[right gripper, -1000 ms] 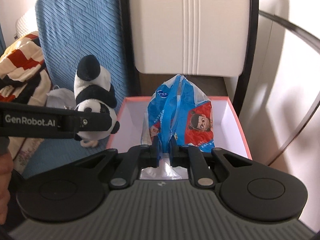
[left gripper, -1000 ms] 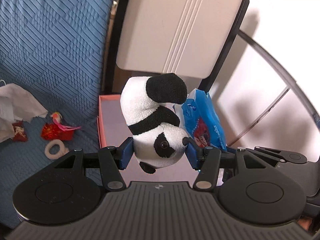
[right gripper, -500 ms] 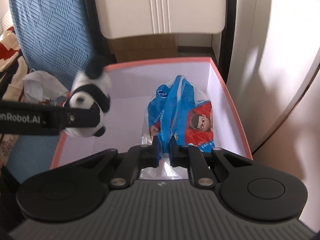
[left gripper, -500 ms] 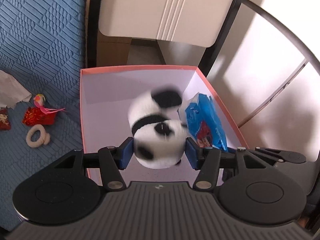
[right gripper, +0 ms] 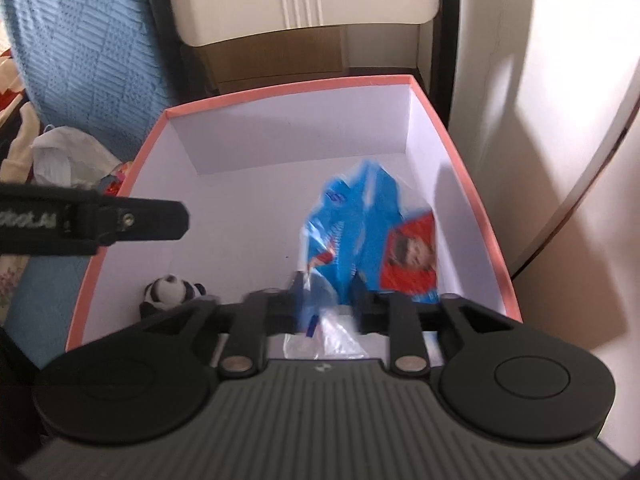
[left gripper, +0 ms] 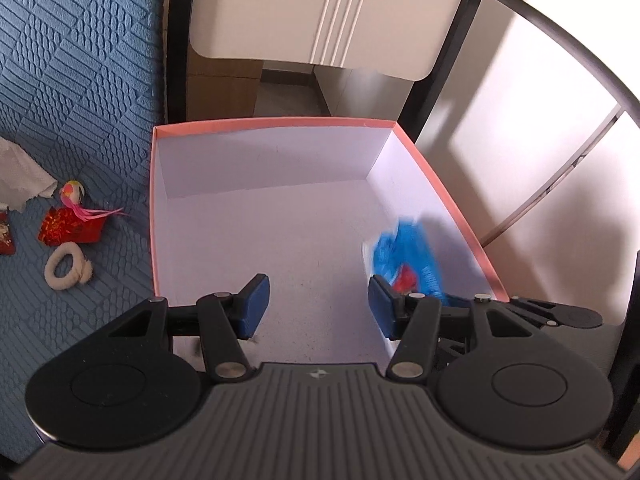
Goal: Organize soft objects
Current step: 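Carry both items over the pink box and open both tools to drop them, then withdraw both open tools from the pink box back toward the seat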
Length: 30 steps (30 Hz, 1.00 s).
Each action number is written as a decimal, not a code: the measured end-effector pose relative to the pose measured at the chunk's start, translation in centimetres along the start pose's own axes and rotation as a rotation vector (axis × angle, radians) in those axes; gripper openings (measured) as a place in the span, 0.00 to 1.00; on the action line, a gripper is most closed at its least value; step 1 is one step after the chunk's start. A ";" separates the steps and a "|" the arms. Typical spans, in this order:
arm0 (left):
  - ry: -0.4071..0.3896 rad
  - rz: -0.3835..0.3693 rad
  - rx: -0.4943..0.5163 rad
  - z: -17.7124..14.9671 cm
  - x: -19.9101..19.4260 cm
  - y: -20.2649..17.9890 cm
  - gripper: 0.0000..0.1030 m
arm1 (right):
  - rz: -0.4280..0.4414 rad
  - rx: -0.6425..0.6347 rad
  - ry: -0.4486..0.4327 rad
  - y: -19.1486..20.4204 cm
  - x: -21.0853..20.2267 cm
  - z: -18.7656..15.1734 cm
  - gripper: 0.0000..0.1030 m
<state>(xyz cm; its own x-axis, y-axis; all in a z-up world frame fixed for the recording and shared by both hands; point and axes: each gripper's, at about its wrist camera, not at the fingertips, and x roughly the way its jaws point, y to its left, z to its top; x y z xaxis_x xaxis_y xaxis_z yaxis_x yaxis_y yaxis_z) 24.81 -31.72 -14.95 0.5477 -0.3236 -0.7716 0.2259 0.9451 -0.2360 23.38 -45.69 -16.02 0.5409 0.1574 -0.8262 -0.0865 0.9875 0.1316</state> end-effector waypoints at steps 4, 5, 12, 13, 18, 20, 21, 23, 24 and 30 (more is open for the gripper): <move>-0.024 -0.007 -0.003 0.0 -1.3 0.1 0.59 | 0.001 0.017 -0.013 0.1 -0.7 0.3 0.38; -0.033 -0.007 -0.003 0.1 -1.8 0.2 0.59 | 0.004 0.015 -0.020 0.3 -1.1 0.5 0.38; -0.101 -0.011 -0.008 0.7 -6.6 1.1 0.59 | 0.015 0.003 -0.096 1.6 -5.0 1.3 0.38; -0.112 -0.013 -0.010 0.7 -7.3 1.2 0.59 | 0.018 0.003 -0.108 1.9 -5.5 1.4 0.38; -0.125 -0.025 0.018 0.9 -11.3 1.9 0.59 | 0.025 0.000 -0.162 3.5 -8.6 1.7 0.38; -0.154 -0.025 0.021 0.9 -13.0 2.3 0.59 | 0.024 -0.011 -0.185 4.2 -9.9 1.7 0.38; -0.164 -0.026 0.021 0.9 -13.7 2.5 0.59 | 0.025 -0.014 -0.194 4.4 -10.6 1.6 0.38; -0.230 -0.019 0.018 0.7 -15.2 3.0 0.59 | 0.027 -0.023 -0.209 5.2 -11.8 1.6 0.38; -0.243 -0.020 0.014 0.6 -16.0 3.2 0.60 | 0.026 -0.027 -0.215 5.6 -12.2 1.6 0.38; -0.312 -0.003 0.021 -0.2 -19.9 5.0 0.60 | 0.030 -0.069 -0.251 8.5 -14.7 1.0 0.38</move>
<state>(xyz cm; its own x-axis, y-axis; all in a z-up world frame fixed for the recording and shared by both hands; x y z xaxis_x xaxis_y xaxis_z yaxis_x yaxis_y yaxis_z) 14.91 -20.56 -0.88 0.7672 -0.3279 -0.5512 0.2428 0.9440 -0.2236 15.49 -39.60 -2.17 0.7269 0.1905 -0.6598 -0.1578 0.9814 0.1096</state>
